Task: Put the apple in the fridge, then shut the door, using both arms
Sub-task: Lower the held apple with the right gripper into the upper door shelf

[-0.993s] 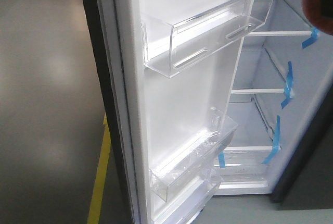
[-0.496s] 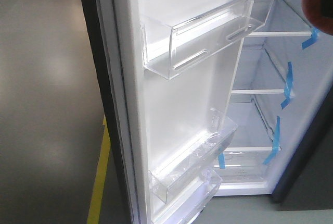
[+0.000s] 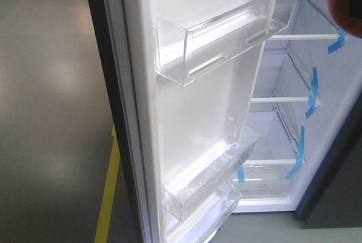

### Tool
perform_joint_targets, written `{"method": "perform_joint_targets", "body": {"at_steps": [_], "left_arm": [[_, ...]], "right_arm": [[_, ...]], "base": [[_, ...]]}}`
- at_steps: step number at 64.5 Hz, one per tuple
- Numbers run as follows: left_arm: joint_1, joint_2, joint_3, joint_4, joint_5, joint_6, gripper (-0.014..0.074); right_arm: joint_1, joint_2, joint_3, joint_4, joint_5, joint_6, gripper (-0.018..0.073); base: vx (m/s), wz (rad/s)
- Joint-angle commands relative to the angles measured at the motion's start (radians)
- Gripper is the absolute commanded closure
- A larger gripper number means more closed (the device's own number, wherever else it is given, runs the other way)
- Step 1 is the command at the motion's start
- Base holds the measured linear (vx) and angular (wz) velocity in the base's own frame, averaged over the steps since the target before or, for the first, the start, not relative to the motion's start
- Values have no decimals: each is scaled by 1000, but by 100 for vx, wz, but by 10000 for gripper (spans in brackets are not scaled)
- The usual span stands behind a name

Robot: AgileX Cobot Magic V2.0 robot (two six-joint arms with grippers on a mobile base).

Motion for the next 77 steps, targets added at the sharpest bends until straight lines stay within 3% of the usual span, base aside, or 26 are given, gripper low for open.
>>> {"method": "perform_joint_targets", "body": {"at_steps": [1, 77], "left_arm": [[-7, -14, 28, -3, -68, -9, 603], [-7, -14, 28, -3, -68, -9, 603]], "right_arm": [[-2, -8, -31, 47, -63, -2, 566], [-2, -8, -31, 47, -63, -2, 566]], "base": [[0, 0], [0, 0]]}}
